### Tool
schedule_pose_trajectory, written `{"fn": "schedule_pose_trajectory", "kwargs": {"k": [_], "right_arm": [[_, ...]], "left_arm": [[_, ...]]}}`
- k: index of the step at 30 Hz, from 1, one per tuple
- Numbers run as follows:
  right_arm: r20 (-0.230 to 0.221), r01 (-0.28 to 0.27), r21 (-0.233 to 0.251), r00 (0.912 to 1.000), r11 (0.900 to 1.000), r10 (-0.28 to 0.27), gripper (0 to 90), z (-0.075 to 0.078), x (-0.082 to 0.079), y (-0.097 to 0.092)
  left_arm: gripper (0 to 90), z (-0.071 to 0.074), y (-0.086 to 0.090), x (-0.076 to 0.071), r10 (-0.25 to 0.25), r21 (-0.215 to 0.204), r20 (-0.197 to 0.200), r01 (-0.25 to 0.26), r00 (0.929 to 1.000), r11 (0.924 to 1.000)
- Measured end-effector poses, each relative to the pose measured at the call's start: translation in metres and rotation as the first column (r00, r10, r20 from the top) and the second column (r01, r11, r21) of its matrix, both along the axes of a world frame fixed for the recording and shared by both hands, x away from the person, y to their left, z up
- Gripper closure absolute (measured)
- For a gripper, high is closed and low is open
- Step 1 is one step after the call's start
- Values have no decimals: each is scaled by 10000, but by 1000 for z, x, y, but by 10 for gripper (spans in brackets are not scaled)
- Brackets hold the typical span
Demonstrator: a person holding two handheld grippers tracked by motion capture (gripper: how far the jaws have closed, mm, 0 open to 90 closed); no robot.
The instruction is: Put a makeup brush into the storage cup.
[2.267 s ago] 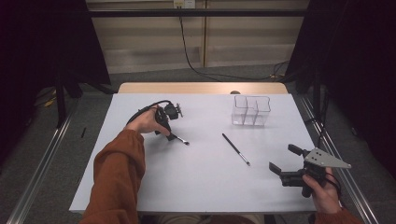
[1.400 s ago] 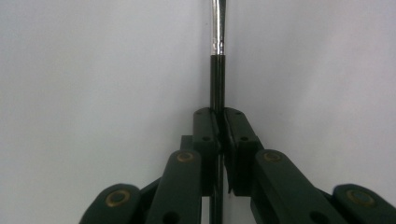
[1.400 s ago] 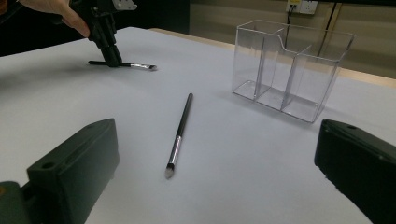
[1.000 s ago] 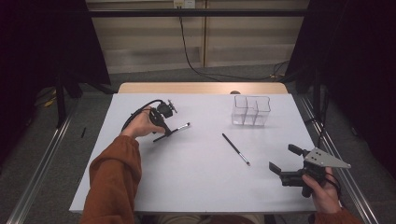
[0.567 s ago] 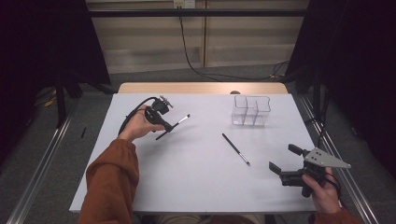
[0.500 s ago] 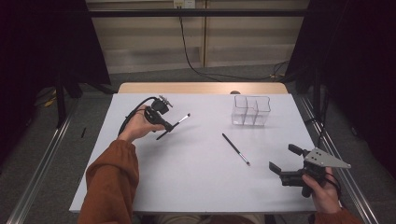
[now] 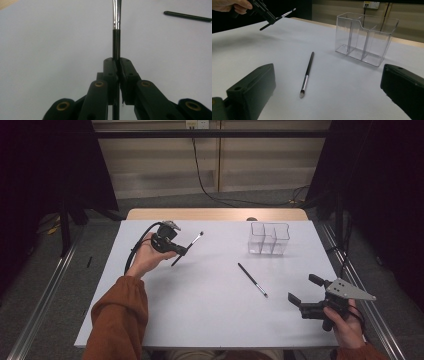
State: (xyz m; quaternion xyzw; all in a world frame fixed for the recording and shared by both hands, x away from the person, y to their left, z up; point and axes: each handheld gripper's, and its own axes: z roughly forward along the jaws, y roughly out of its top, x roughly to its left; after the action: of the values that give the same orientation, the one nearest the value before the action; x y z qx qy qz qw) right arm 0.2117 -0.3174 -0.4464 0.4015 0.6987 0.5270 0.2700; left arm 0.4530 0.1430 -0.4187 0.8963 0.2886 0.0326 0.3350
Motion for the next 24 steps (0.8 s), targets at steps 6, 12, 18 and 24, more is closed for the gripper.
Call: {"fn": "schedule_pose_trajectory", "kwargs": {"k": [6, 12, 18, 24], "right_arm": [[-8, -27, -12, 10000, 10000, 27, 0, 0, 0, 0], [39, -24, -21, 10000, 10000, 24, 0, 0, 1, 1], [54, -5, 19, 10000, 10000, 5, 0, 0, 1, 1], [76, -103, 52, 9999, 9999, 103, 0, 0, 0, 3]], "left_arm": [[844, -2, 4, -7, 356, -607, 318, -336, 9989, 9976], [844, -3, 2, -16, 296, -1000, 823, -213, 9962, 9948], [844, -4, 0, -22, 458, -1641, 1062, -279, 9933, 9860], [844, -8, -1, -29, 650, -2133, 1428, -334, 9876, 9764]]}}
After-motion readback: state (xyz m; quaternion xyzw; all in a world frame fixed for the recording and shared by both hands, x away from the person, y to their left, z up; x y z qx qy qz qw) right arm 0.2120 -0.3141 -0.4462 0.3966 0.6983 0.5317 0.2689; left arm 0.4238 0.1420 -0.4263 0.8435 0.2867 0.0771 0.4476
